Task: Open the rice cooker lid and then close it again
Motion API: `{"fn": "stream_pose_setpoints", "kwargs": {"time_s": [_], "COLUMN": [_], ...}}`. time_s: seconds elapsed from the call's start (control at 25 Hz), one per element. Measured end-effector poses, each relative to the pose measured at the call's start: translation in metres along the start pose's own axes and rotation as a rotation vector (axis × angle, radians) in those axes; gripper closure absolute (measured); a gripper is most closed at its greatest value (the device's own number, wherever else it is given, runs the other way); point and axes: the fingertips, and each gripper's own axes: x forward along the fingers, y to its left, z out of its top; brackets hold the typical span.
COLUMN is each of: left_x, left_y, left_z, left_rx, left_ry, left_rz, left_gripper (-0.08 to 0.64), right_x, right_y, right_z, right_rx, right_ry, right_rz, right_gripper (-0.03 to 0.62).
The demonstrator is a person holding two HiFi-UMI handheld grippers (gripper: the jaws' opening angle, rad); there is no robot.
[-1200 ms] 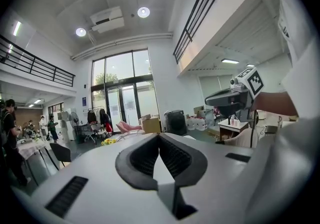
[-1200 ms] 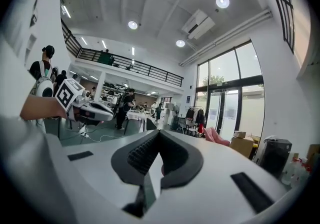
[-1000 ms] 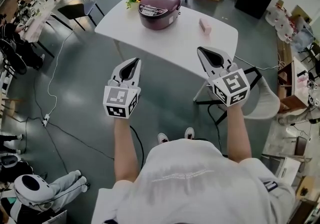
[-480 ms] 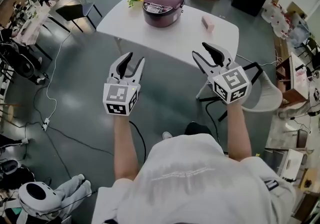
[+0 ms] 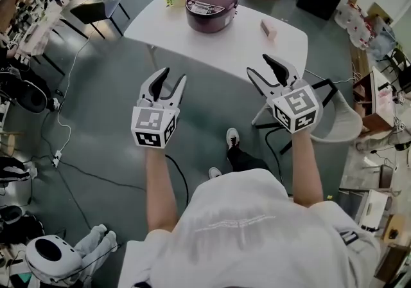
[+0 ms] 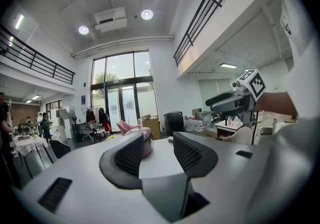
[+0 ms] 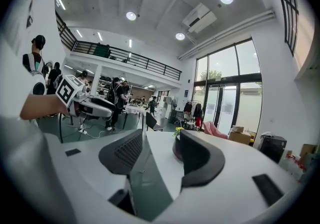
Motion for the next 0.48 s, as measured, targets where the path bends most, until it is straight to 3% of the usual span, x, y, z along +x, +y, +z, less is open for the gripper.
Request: {"fn": "stream_pose_setpoints", "kwargs": {"time_s": [0.48], "left_x": [0.039], "left_y": [0.029], "left_z": [-0.016], "left_rx": [-0.015], "left_ry": [0.039], "left_rz": [-0.003], "left_gripper": [0.36], "right_x": [0.046], "right_y": [-0.023], "right_z": [-0.004], "right_rx": [0.006], "right_ry": [0.01], "right_rz": [-0.015], "right_gripper": [0.369]}}
